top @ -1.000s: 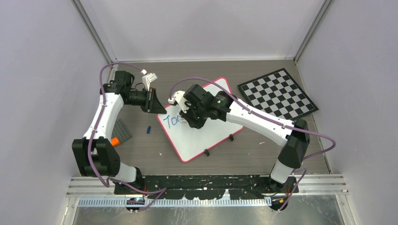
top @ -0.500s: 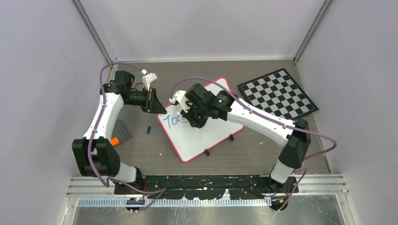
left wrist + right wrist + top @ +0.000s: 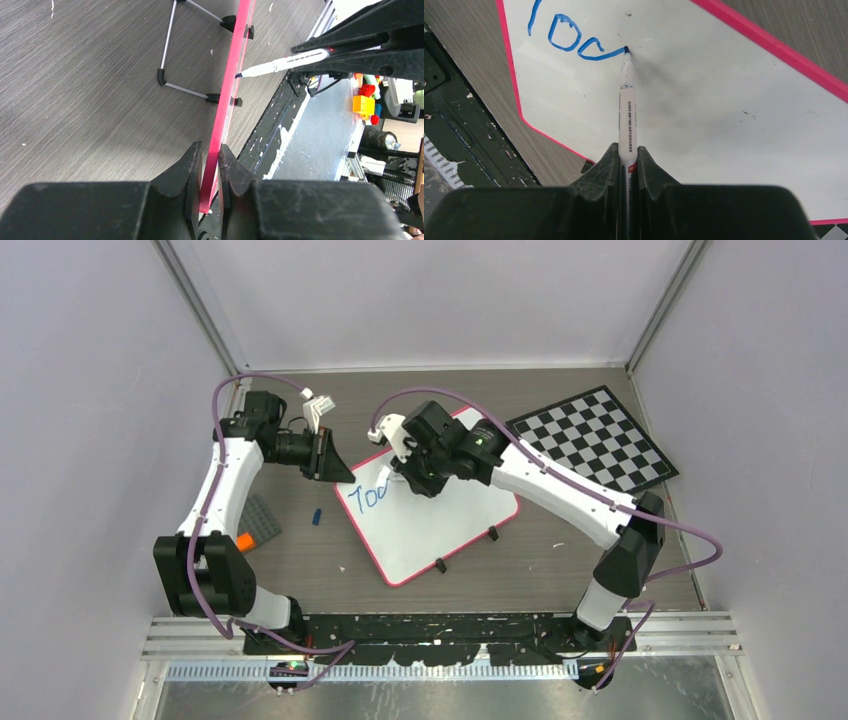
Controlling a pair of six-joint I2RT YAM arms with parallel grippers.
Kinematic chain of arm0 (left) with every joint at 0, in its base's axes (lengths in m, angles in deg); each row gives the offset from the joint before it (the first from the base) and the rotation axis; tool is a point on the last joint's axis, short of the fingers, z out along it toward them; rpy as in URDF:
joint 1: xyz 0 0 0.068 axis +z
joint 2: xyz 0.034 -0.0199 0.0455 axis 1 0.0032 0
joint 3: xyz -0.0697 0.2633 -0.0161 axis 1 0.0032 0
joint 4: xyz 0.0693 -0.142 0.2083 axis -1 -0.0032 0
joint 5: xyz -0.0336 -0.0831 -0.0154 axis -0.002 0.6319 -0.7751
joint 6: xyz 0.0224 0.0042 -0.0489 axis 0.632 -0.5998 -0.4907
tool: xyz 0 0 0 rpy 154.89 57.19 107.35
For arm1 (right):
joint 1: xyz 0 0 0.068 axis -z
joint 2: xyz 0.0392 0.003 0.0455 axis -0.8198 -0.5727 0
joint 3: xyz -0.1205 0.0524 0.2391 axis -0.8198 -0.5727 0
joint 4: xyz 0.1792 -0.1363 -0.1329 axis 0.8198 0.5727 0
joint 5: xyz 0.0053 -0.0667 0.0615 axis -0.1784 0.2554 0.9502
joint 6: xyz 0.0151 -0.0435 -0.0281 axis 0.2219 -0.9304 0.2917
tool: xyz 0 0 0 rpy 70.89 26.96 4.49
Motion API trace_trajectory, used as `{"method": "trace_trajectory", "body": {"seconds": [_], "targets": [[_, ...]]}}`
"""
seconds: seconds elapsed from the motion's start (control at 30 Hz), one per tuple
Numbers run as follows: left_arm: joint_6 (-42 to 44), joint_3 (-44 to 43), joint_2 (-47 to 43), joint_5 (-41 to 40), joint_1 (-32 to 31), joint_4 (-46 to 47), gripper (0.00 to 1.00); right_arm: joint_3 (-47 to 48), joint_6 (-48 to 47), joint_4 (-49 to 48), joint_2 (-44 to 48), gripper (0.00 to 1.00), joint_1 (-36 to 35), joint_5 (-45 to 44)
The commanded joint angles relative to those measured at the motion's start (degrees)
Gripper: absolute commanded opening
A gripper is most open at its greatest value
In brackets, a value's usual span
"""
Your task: Write a sentence on the whiteboard
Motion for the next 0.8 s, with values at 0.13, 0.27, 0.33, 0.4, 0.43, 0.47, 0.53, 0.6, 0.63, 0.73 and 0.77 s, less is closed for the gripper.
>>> {"method": "trace_trajectory", "body": {"seconds": [0.13, 0.27, 0.33, 0.4, 0.43, 0.47, 0.53, 0.6, 0.63, 0.73, 0.77], "targets": [[-0.6, -1.2, 0.0, -1.3, 0.0, -0.6, 0.0, 4.0, -0.3, -2.7, -0.8, 0.0, 1.8, -3.6], [-0.7, -1.3, 0.2, -1.3, 0.0, -0.5, 0.0, 3.3, 0.1, -2.4, -0.8, 0.0, 1.8, -3.3], [-0.6, -1.2, 0.2, -1.3, 0.0, -0.5, 0.0, 2.6, 0.5, -2.4, -0.5, 0.0, 1.7, -1.1], [-0.6, -1.3, 0.4, -1.2, 0.0, -0.4, 0.0, 1.6, 0.6, -2.3, -0.3, 0.0, 1.3, -0.6], [-0.6, -1.3, 0.4, -1.2, 0.0, -0.4, 0.0, 1.2, 0.6, -2.3, -0.1, 0.0, 1.1, -0.5], [-0.6, -1.3, 0.4, -1.2, 0.0, -0.4, 0.0, 0.7, 0.6, -2.3, 0.0, 0.0, 0.7, -0.4], [-0.6, -1.4, 0.6, -1.1, 0.0, -0.5, 0.0, -0.2, 0.7, -2.5, 0.1, 0.0, 0.1, 0.0], [-0.6, -1.3, 0.6, -1.2, 0.0, -0.4, 0.0, -0.7, 0.8, -2.3, 0.1, 0.0, -0.4, 0.1], [-0.6, -1.4, 0.6, -1.2, 0.0, -0.3, 0.0, -1.0, 0.8, -2.3, 0.2, 0.0, -0.6, 0.2], [-0.4, -1.4, 0.7, -1.3, 0.0, -0.6, 0.0, -2.0, 0.8, -2.3, 0.5, 0.0, -0.6, 0.1], [-0.3, -1.5, 0.7, -1.3, 0.0, -0.7, 0.0, -2.4, 0.8, -2.2, 0.8, 0.0, -0.6, 0.0]]}}
